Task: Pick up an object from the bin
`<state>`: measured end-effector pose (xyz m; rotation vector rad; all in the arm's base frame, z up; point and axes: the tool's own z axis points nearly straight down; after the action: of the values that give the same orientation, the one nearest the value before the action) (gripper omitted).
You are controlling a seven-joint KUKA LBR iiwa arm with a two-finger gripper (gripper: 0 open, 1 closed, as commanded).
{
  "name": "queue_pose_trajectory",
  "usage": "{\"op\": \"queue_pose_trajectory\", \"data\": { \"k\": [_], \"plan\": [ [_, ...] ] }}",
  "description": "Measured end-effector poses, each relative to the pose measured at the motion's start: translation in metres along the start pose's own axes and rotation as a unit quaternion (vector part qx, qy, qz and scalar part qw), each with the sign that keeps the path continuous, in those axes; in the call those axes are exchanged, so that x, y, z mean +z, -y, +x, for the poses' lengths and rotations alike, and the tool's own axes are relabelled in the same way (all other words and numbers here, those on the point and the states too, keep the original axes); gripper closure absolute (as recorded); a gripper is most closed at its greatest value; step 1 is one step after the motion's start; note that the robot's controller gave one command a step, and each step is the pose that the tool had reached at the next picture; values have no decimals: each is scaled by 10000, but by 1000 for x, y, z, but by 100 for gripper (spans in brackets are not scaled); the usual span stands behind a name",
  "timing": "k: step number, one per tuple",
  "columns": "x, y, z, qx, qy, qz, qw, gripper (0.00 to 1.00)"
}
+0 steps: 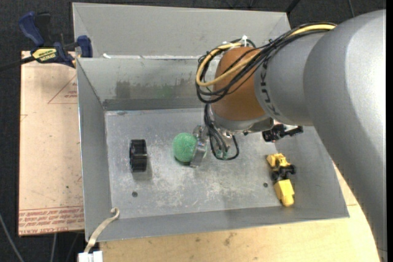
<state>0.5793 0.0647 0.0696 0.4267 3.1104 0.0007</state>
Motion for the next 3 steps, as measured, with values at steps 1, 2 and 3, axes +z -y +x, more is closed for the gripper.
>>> {"op": "queue_pose_trajectory", "data": {
  "k": [1, 2, 3],
  "plan": [
    [0, 0, 0, -1, 0, 1, 10000, 100],
    [0, 0, 0, -1, 0, 1, 10000, 100],
    [0, 0, 0, -1, -1, 1, 10000, 100]
  ]
}}
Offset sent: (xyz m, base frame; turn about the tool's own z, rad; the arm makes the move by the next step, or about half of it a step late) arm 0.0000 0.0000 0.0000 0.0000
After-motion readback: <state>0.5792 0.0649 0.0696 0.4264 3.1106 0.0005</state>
